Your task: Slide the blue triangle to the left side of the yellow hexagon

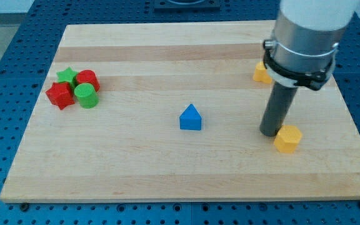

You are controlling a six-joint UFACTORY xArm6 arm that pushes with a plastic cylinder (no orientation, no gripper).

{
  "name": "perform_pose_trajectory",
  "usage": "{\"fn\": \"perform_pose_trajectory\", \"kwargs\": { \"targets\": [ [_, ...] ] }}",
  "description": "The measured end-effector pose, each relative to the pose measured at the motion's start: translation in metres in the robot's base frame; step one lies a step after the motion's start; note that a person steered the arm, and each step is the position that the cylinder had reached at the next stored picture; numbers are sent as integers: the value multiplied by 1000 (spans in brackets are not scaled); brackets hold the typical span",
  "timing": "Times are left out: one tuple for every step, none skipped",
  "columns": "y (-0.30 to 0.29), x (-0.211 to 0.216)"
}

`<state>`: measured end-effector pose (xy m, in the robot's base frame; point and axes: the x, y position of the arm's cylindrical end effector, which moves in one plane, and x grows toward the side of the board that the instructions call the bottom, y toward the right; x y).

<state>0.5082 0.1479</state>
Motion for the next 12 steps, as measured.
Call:
{"fn": "perform_pose_trajectory", "kwargs": {
  "targets": [
    [6, 13],
    [6, 46],
    [6, 54],
    [-6, 43],
    [-23, 0],
    [-55, -49],
    [-122, -78],
    [-203, -73],
    [-212, -54],
    [-153, -53],
    [-88, -39],
    [-63, -19]
  ]
}}
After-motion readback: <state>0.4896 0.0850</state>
